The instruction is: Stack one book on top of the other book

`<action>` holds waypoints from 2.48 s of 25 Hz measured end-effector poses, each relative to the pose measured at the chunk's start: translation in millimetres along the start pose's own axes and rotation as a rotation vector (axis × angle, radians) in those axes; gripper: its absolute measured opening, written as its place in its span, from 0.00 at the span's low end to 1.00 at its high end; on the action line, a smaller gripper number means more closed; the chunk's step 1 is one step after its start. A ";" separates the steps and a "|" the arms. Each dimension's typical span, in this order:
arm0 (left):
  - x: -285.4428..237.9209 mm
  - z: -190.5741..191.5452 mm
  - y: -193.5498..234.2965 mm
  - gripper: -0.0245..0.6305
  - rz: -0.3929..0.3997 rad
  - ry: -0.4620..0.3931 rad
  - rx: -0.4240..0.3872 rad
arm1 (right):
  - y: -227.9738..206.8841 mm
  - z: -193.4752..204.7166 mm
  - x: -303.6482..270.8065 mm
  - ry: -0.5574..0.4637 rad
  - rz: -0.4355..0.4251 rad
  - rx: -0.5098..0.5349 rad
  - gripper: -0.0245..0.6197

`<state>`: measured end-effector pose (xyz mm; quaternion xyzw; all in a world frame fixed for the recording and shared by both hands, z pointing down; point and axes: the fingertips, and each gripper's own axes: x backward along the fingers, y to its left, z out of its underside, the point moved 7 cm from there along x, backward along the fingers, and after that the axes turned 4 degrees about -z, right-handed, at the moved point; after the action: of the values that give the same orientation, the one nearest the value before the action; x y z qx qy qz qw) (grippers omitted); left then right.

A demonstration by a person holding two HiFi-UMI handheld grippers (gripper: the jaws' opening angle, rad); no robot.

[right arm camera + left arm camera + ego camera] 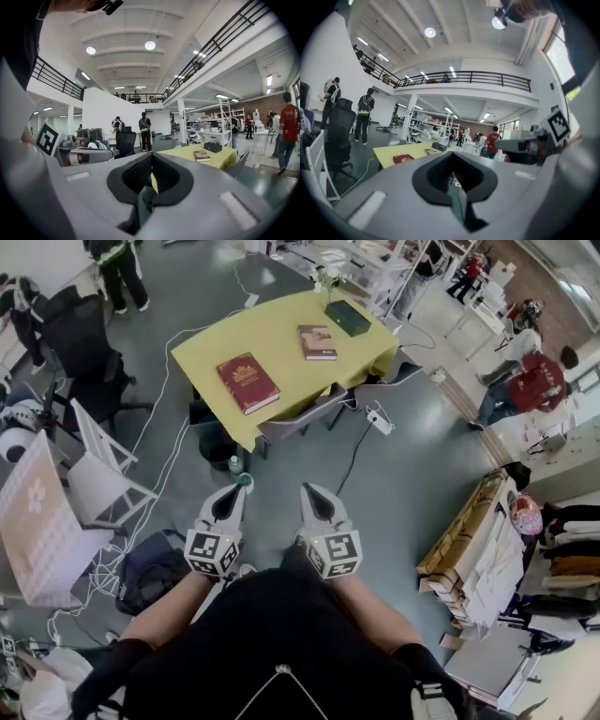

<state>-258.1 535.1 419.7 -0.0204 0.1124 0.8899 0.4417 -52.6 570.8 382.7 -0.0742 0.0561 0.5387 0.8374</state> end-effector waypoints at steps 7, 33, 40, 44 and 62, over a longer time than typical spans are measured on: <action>6.2 3.9 -2.9 0.05 -0.006 0.006 0.005 | 2.3 3.2 7.3 -0.031 -0.037 -0.068 0.04; -80.4 -9.9 -14.6 0.05 -0.094 0.022 -0.014 | -98.6 -0.8 -43.5 0.012 -0.052 -0.097 0.04; -138.4 -22.0 -41.3 0.05 -0.148 0.024 -0.024 | -170.3 -10.3 -58.3 0.017 -0.100 -0.105 0.04; -164.6 -23.0 -58.2 0.05 -0.177 0.034 -0.028 | -203.1 -10.4 -62.6 0.026 -0.128 -0.112 0.04; -259.7 -31.5 -84.5 0.05 -0.191 0.090 -0.048 | -315.6 -4.1 -80.2 0.025 -0.093 -0.166 0.04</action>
<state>-35.1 374.7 408.8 -0.0817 0.1082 0.8444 0.5184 201.5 369.4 412.8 -0.1524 0.0181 0.5009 0.8518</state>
